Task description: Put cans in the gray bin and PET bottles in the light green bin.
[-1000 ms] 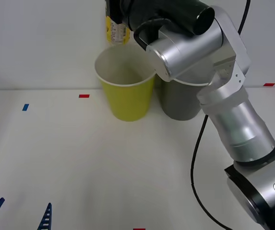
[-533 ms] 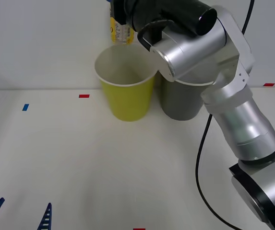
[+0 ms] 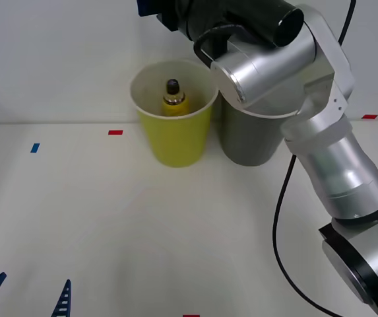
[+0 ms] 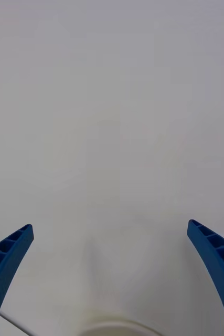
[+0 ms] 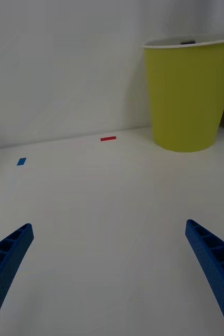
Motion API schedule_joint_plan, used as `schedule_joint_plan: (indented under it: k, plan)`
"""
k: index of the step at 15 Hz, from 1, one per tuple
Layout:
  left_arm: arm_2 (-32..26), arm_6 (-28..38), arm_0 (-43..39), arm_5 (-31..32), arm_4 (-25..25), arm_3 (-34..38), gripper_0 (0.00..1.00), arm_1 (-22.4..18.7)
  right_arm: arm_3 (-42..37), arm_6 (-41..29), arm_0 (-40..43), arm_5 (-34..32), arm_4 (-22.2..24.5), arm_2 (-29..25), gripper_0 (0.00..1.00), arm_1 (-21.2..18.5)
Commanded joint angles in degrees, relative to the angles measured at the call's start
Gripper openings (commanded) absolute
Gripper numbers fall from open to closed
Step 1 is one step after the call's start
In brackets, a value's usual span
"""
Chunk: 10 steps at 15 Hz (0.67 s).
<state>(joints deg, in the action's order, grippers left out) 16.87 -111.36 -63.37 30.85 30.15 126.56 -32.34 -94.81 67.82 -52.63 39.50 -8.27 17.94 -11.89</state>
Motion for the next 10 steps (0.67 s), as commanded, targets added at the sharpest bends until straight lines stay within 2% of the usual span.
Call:
schedule_joint_plan:
  k: [1, 8, 10]
  plan:
    - [0.0, 0.0, 0.0, 0.0, 0.0, 0.0, 1.0, 0.0, 0.0, -0.1, -0.2, 0.1, 0.0, 0.0, 1.0, 0.3]
    - [0.0, 0.0, 0.0, 0.0, 0.0, 0.0, 1.0, 0.0, -0.6, -0.1, -0.2, 0.5, 0.0, -0.5, 1.0, 1.3]
    - [0.0, 0.0, 0.0, 0.0, 0.0, 0.0, 1.0, 0.0, -5.9, 0.8, -0.2, 11.6, 1.4, -2.3, 1.0, 3.3]
